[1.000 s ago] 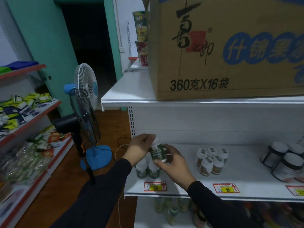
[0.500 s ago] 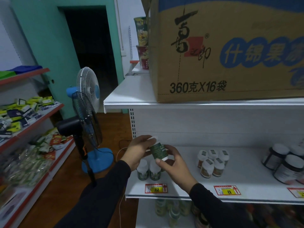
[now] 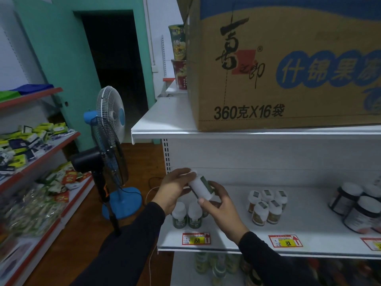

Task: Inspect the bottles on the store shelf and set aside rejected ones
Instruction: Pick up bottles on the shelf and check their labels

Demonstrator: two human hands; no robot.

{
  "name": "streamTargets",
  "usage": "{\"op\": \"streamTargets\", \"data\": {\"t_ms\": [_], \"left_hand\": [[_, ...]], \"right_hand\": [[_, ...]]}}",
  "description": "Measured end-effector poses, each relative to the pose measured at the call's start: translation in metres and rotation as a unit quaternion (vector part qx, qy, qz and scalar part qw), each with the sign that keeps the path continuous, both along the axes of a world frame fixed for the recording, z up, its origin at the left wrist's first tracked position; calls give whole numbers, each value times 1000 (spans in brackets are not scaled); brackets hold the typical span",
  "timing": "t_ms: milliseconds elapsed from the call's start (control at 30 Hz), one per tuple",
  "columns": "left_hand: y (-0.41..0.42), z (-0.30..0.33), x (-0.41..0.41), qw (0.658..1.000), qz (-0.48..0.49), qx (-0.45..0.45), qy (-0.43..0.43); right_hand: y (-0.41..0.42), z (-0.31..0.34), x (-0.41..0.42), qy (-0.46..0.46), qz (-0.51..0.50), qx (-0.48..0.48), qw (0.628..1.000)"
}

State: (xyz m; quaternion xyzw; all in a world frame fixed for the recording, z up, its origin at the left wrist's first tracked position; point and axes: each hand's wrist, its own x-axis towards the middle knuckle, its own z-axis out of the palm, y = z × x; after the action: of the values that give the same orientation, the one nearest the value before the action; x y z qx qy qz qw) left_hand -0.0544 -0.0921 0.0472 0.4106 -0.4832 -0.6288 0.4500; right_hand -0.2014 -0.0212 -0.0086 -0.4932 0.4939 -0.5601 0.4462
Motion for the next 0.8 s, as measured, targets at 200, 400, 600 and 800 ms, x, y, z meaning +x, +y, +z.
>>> {"op": "streamTargets", "data": {"t_ms": [200,400,600,800], "left_hand": [[1,1,1,1000,-17,5,-10],[5,4,1,999,-27,9,19],[7,1,0,1000,7,7,-7],[8,3,1,999,3,-1,-36]], "right_hand": [[-1,-3,-2,-31,-8,10,999],[2,1,-2,-77,25,39,996],[6,4,-2,17,23,10,1000],[6,3,1,-38,23,9,999]]}}
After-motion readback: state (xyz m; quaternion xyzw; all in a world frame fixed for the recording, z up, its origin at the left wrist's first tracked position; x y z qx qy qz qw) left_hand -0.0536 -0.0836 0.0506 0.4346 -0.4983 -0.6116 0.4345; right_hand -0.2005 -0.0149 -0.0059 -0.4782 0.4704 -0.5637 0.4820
